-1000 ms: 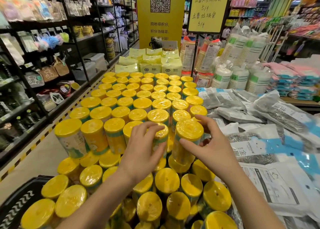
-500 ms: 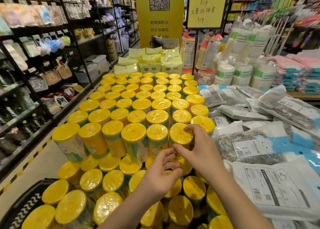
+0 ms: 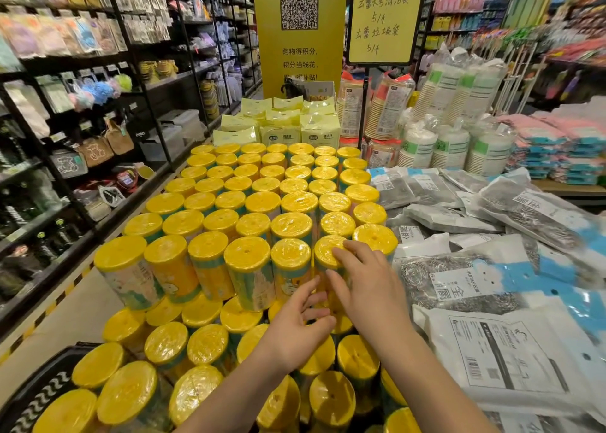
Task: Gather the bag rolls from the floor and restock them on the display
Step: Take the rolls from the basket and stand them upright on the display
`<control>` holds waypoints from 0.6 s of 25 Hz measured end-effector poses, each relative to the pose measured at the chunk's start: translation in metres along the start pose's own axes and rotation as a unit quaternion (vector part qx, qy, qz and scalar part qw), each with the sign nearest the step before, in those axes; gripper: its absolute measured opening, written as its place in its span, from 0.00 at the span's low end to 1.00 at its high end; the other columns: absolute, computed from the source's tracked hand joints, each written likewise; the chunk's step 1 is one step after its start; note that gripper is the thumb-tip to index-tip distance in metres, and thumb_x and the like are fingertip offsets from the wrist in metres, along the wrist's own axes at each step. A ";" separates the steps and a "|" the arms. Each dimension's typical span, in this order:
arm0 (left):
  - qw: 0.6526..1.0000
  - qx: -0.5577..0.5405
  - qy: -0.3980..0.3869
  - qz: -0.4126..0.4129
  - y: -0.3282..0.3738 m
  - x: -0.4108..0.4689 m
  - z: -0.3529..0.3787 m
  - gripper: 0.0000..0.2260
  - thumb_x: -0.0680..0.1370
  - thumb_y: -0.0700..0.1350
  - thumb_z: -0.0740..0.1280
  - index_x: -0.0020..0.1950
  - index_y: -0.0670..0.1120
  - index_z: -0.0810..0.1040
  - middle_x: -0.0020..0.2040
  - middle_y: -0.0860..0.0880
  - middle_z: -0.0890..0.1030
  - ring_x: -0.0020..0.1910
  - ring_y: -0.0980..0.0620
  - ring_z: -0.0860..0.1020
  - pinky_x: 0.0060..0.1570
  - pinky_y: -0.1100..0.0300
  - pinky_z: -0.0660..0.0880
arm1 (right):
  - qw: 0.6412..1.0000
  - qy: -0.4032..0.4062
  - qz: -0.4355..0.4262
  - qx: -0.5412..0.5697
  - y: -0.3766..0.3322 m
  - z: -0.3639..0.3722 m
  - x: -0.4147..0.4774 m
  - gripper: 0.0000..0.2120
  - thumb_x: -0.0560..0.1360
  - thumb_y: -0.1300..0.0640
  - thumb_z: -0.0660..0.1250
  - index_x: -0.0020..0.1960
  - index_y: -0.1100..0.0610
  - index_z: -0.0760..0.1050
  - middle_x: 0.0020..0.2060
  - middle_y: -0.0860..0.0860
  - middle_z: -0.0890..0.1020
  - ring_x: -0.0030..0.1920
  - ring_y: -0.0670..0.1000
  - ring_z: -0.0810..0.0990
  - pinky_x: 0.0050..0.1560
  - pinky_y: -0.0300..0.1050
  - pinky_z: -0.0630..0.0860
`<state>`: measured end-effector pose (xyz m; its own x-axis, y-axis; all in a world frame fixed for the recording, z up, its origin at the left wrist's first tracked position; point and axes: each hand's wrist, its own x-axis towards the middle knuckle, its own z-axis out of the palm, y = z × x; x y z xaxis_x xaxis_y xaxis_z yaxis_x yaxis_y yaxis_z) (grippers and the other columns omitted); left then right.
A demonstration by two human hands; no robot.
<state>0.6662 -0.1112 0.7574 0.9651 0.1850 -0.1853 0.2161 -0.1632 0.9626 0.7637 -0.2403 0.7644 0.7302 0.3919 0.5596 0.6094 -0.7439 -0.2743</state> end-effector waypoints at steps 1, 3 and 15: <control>1.000 0.003 -0.001 0.000 0.000 -0.001 0.000 0.33 0.79 0.44 0.71 0.79 0.59 0.59 0.70 0.55 0.73 0.62 0.59 0.78 0.56 0.64 0.78 | 1.000 -0.010 0.003 0.005 0.000 -0.002 -0.001 0.17 0.75 0.49 0.73 0.62 0.51 0.80 0.62 0.50 0.80 0.57 0.57 0.80 0.45 0.53 0.80; 1.000 0.010 -0.003 0.002 0.000 -0.002 0.001 0.33 0.79 0.44 0.70 0.79 0.59 0.59 0.71 0.56 0.73 0.63 0.59 0.78 0.57 0.63 0.78 | 0.999 -0.037 0.010 0.016 -0.001 -0.006 -0.002 0.18 0.77 0.49 0.71 0.66 0.50 0.78 0.66 0.49 0.77 0.59 0.56 0.80 0.45 0.51 0.79; 0.984 0.176 0.023 0.007 0.029 -0.021 -0.020 0.28 0.80 0.50 0.69 0.77 0.64 0.64 0.72 0.58 0.71 0.62 0.60 0.77 0.63 0.58 0.75 | 0.972 -0.225 -0.021 0.061 0.013 -0.034 0.003 0.31 0.82 0.45 0.61 0.81 0.48 0.55 0.80 0.44 0.52 0.63 0.52 0.78 0.50 0.52 0.80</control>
<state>0.6495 -0.1000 0.7931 0.9624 0.2223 -0.1559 0.2484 -0.4895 0.8359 0.7638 -0.2670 0.7889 0.7486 0.6378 0.1809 0.6533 -0.6635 -0.3646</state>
